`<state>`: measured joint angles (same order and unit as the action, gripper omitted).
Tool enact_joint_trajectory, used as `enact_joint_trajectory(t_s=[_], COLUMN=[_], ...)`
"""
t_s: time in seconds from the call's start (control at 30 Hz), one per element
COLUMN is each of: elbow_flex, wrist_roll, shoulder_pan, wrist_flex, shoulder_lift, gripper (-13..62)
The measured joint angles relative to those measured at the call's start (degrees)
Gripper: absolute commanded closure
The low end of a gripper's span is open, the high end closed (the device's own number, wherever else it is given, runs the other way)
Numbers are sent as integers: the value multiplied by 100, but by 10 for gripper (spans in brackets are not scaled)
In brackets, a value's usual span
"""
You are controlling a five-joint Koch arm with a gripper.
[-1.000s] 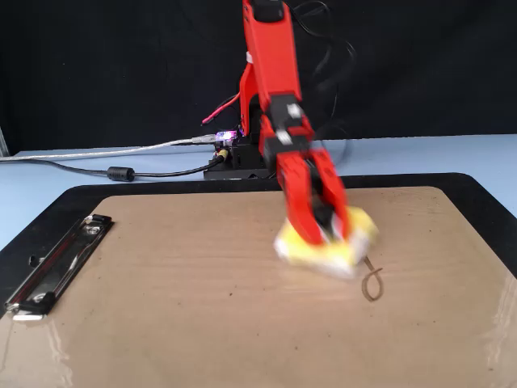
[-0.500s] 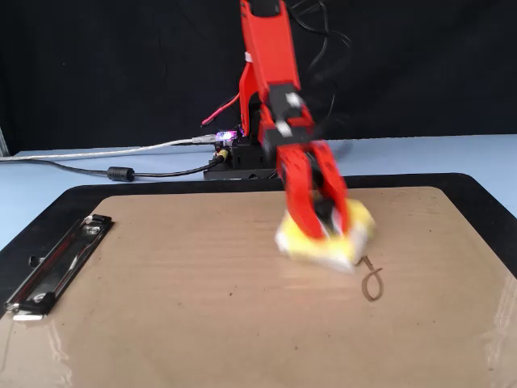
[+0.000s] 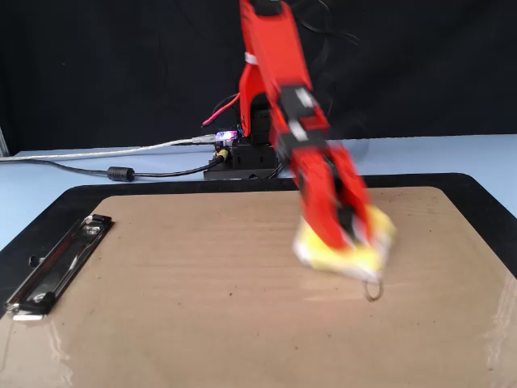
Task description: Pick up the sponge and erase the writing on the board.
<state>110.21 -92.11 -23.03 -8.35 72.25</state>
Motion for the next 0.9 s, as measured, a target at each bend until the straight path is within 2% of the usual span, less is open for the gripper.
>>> enact_joint_trajectory(t_s=[0.07,0.1,0.17,0.27,0.33,0.4,0.47,0.53,0.6,0.67,0.73,0.77,0.83,0.9], elbow_flex=[-1257,-1222,-510,2153,2461,2232,615,-1679,-2030,-1230,501,1846,3076,3076], wrist_roll=[-26,-26,-26,-26,0,-26,-35,62,202,237,237,202,-44,-360], shoulder_pan=[26,18,-18,-62,-149,-123,-9,360,457,396,141,-211,-729,-1020], wrist_flex=[-132,-105,-35,290,686,668,439,-88,-70,-62,-18,35,510,712], shoulder_lift=[-1169,-1195,-580,1687,2338,1995,510,-1397,-1890,-1213,141,1292,2760,2936], gripper=[574,573,574,574,574,574,574,574,573,574,574,574,573,574])
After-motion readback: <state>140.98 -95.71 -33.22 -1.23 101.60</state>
